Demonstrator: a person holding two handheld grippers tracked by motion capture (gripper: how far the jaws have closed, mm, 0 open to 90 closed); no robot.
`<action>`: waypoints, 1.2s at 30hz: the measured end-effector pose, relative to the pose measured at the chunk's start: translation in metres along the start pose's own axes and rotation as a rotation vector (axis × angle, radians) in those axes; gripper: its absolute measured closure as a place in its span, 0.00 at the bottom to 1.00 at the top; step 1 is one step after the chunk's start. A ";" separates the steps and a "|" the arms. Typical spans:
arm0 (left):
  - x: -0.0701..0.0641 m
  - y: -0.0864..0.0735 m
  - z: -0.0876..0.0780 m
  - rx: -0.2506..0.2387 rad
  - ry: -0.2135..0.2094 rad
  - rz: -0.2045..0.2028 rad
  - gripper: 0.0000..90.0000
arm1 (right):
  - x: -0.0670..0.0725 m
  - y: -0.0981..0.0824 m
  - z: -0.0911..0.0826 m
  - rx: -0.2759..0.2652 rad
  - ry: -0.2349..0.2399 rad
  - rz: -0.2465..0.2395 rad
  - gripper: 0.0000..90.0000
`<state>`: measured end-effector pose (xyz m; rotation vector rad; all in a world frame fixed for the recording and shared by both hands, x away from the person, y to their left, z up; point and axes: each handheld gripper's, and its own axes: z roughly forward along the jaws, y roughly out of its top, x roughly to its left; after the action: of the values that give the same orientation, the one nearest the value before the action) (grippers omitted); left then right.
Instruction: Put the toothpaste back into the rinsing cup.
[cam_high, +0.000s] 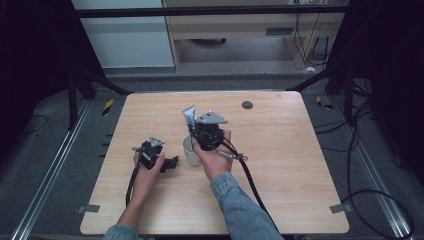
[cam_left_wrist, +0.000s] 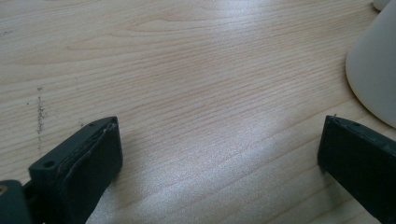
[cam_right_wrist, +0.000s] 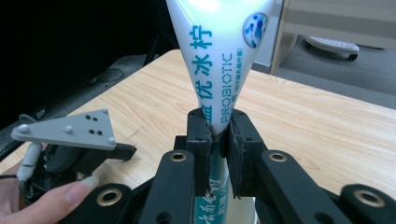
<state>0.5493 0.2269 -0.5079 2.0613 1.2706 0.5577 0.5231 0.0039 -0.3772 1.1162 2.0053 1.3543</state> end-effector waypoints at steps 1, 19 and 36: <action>0.000 0.000 0.000 0.000 0.000 0.000 0.00 | -0.001 -0.002 0.002 0.008 0.002 0.007 0.89; 0.000 0.000 0.000 0.000 0.000 0.000 0.00 | -0.004 -0.010 0.010 0.051 0.013 0.033 0.89; 0.000 0.000 0.000 0.000 0.000 0.001 0.00 | -0.010 -0.017 0.021 0.093 0.046 0.097 0.89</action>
<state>0.5495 0.2269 -0.5079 2.0617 1.2695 0.5576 0.5385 0.0042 -0.4017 1.2485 2.0899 1.3579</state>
